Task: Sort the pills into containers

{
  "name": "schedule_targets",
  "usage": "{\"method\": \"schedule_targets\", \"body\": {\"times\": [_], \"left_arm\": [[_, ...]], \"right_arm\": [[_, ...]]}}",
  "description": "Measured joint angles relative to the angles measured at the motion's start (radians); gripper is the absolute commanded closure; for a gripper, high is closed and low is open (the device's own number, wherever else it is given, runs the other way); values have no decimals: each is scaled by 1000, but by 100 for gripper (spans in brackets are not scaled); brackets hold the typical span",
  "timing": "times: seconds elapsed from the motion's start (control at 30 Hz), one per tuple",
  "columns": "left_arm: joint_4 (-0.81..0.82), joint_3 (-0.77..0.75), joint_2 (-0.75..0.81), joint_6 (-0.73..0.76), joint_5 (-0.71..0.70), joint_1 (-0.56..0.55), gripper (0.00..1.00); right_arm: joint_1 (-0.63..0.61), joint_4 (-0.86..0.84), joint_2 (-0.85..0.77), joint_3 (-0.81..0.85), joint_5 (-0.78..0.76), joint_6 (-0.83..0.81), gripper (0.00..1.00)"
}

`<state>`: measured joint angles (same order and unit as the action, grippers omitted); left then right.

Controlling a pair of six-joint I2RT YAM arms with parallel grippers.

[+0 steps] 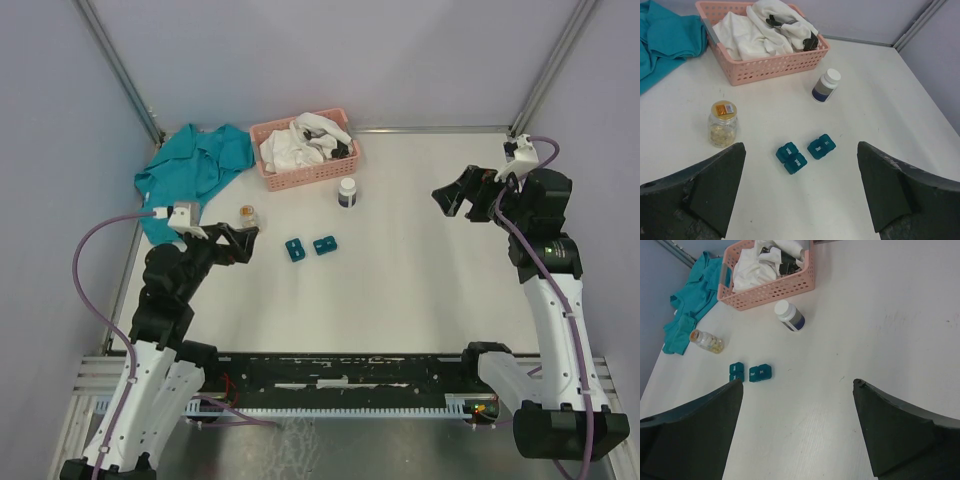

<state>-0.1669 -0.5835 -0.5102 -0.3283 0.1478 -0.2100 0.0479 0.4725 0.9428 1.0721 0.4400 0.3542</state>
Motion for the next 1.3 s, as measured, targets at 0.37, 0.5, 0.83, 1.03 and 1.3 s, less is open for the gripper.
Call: {"method": "schedule_targets", "body": {"times": [0.37, 0.5, 0.83, 1.03, 1.3], "left_arm": [[33, 5, -4, -1, 73, 8, 1], [50, 16, -4, -3, 101, 8, 1], [71, 24, -19, -5, 130, 8, 0], [59, 25, -64, -6, 79, 8, 5], [32, 27, -144, -42, -44, 8, 7]], "right_arm": [[0, -12, -7, -13, 2, -3, 0], [0, -59, -10, -53, 37, -26, 0], [-85, -104, 77, -153, 389, -457, 0], [-199, 44, 268, -56, 486, -774, 0], [-377, 114, 460, 87, 444, -951, 0]]}}
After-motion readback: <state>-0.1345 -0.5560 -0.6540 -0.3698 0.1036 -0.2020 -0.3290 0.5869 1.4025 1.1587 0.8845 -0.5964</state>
